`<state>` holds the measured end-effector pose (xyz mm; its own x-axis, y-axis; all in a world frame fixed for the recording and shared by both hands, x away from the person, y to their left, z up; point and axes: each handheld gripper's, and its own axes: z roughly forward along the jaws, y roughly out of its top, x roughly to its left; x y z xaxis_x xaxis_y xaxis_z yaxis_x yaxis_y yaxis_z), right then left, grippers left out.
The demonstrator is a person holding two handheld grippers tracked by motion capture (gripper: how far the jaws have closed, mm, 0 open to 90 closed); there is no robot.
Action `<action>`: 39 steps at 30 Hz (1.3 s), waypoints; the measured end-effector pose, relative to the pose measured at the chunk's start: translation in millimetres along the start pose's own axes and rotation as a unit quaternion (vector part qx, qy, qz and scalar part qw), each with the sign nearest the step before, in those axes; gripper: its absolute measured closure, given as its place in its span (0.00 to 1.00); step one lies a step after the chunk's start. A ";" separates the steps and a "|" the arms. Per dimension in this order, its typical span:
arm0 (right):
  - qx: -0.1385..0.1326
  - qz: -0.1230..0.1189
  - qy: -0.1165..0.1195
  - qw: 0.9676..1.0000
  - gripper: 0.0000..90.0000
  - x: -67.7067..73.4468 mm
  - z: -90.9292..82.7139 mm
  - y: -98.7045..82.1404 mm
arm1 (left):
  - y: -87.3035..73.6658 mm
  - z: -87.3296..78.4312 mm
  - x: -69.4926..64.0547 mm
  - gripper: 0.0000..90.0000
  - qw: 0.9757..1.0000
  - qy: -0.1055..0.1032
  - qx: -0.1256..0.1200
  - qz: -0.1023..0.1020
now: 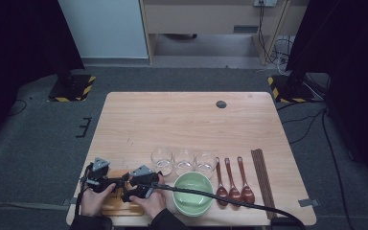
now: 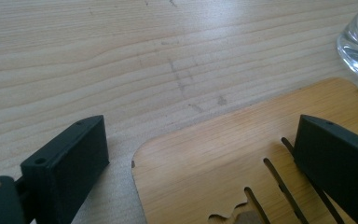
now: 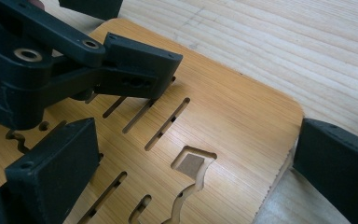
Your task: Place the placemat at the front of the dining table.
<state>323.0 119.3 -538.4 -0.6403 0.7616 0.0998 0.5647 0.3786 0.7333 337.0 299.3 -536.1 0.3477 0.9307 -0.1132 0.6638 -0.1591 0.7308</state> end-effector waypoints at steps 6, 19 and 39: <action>-0.001 0.004 -0.006 1.000 0.01 -1.5 1.8 1.8 | 2.3 2.6 0.4 0.03 1.000 0.002 0.000 0.000; 0.001 0.008 -0.003 1.000 0.01 -3.1 1.6 1.4 | 1.5 2.0 -1.0 0.03 1.000 0.005 -0.001 -0.003; 0.001 0.008 -0.003 1.000 0.01 -2.9 1.6 1.3 | -1.5 -1.4 -5.2 0.09 1.000 0.007 -0.010 -0.010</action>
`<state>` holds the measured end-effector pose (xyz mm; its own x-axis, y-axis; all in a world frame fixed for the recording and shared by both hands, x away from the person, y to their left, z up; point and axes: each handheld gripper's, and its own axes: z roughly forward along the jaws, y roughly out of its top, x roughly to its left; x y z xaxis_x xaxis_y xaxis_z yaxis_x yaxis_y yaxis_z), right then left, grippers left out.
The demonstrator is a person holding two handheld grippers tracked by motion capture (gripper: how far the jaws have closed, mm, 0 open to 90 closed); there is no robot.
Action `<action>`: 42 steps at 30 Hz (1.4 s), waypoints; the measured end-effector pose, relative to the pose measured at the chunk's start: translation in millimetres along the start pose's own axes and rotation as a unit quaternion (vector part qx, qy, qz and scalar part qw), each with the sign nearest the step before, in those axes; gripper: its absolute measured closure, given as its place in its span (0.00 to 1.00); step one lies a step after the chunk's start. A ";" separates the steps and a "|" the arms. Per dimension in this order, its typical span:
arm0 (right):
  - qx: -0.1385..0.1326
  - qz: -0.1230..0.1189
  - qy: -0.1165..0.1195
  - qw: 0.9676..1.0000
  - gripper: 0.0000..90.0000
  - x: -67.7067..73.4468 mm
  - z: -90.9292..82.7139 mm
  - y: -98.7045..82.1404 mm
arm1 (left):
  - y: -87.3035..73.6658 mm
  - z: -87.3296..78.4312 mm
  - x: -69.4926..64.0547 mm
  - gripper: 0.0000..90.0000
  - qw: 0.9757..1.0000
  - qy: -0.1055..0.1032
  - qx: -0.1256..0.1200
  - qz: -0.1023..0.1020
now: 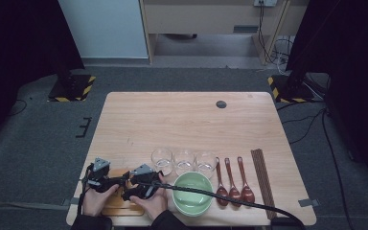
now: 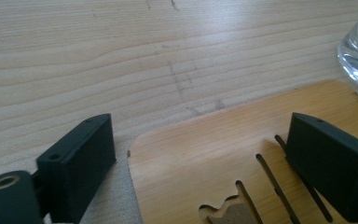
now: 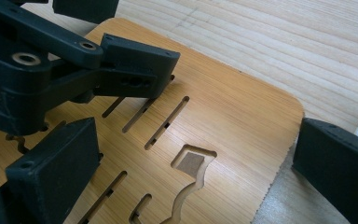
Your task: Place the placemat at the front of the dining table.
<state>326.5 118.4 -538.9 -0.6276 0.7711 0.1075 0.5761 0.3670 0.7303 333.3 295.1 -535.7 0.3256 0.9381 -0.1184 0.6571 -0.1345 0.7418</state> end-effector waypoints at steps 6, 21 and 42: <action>0.000 0.001 -0.001 1.000 0.01 -0.1 0.1 0.1 | -0.1 -1.7 -0.8 0.18 1.000 -0.009 -0.001 0.001; 0.000 0.004 -0.004 1.000 0.02 0.6 -0.5 0.2 | 0.3 -1.9 -1.9 0.19 1.000 -0.005 0.000 -0.001; -0.009 -0.008 -0.015 1.000 0.05 7.1 -9.2 3.8 | 5.9 -12.0 -4.5 0.19 1.000 -0.001 0.000 -0.004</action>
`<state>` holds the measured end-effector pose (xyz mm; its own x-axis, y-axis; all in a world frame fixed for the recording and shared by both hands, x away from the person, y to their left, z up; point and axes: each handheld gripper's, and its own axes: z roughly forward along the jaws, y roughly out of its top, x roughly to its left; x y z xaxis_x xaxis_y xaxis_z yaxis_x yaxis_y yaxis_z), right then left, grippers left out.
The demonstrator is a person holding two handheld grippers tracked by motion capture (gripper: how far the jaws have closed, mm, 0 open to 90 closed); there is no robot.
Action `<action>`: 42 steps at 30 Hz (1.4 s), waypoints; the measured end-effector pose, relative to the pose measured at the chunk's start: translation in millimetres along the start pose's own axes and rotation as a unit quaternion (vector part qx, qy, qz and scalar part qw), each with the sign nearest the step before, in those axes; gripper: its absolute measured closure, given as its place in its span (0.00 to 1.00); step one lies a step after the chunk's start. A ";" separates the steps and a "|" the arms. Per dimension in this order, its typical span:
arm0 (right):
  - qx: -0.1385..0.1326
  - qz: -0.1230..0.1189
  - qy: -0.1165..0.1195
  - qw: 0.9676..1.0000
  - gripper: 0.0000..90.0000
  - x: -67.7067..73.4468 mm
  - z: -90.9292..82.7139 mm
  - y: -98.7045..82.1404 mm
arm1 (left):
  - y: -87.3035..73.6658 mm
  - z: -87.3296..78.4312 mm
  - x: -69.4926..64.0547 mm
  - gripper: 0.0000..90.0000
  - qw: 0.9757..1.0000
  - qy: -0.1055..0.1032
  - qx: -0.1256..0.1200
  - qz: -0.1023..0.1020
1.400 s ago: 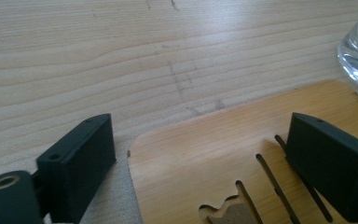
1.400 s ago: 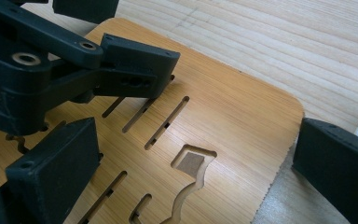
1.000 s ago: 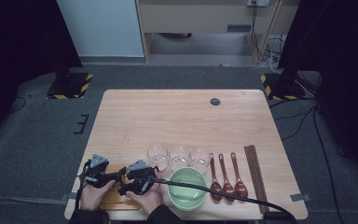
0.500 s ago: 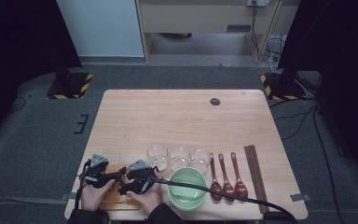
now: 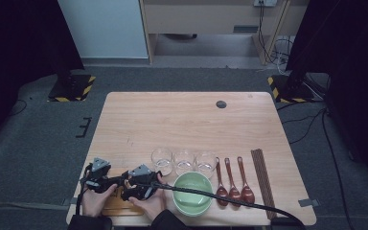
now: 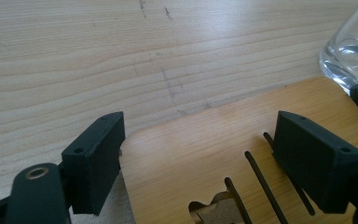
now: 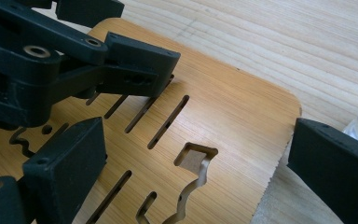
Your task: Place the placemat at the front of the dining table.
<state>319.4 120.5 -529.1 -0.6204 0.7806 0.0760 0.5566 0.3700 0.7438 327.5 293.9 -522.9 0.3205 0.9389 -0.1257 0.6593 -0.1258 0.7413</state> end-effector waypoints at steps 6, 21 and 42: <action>-0.013 -0.008 0.001 1.000 0.05 3.4 -8.9 4.9 | 3.5 -10.4 -0.4 0.19 1.000 -0.002 -0.011 -0.008; -0.029 -0.010 0.008 1.000 0.05 3.7 -27.2 20.5 | 15.5 -28.3 -4.5 0.19 0.999 -0.001 -0.036 -0.011; -0.053 -0.015 0.012 0.998 0.06 2.2 -54.8 46.5 | 45.1 -55.1 -13.3 0.19 0.998 0.003 -0.059 0.000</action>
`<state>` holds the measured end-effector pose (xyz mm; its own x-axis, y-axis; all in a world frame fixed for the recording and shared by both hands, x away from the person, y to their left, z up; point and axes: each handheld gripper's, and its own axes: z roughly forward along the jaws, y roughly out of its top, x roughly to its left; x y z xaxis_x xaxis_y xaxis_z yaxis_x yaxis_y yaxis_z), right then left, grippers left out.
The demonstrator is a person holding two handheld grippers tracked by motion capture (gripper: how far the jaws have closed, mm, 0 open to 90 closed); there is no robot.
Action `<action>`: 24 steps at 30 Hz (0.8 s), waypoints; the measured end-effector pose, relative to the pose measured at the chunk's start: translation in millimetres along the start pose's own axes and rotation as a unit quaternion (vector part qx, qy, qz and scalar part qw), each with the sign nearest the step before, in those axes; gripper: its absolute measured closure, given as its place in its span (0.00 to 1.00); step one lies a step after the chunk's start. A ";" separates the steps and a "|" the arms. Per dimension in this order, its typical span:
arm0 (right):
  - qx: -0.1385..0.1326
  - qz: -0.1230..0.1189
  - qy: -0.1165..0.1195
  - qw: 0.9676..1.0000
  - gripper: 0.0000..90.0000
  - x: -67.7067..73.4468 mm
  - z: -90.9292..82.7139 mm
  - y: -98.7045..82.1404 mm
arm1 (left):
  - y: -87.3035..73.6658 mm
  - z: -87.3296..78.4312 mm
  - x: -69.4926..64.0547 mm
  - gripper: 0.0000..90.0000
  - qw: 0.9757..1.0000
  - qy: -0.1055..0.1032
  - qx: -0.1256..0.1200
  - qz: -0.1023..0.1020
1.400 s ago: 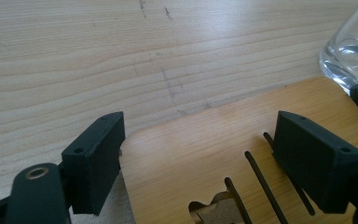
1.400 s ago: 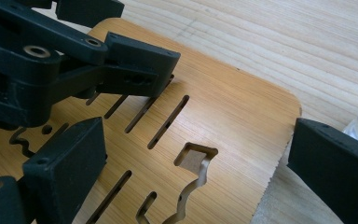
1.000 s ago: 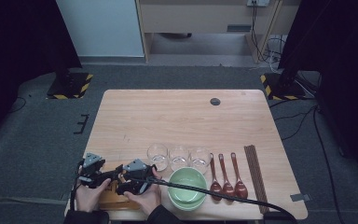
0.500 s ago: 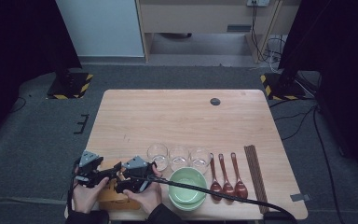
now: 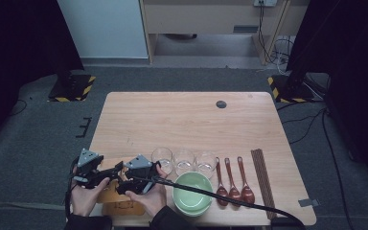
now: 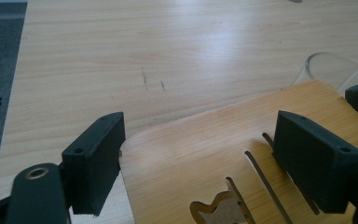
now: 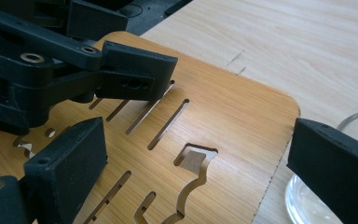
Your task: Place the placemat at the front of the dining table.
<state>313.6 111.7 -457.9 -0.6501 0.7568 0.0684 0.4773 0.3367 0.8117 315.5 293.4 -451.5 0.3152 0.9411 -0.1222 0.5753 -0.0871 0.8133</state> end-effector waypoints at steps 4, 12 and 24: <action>-0.009 -0.001 -0.003 1.000 0.06 0.2 -9.0 11.2 | 13.3 -7.9 -2.5 0.19 1.000 0.000 -0.006 0.005; -0.024 -0.005 -0.007 1.000 0.06 -2.6 -21.3 27.8 | 33.7 -16.3 -7.2 0.19 1.000 0.000 -0.017 0.012; -0.040 -0.009 -0.018 0.999 0.06 -12.4 -39.4 48.0 | 60.7 -21.5 -18.4 0.19 0.999 -0.004 -0.034 0.024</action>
<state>321.3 96.4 -397.0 -0.6350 0.7717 0.0338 0.4168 0.3055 0.8562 328.4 277.9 -387.7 0.3470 0.9338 -0.0870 0.5076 -0.1090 0.8546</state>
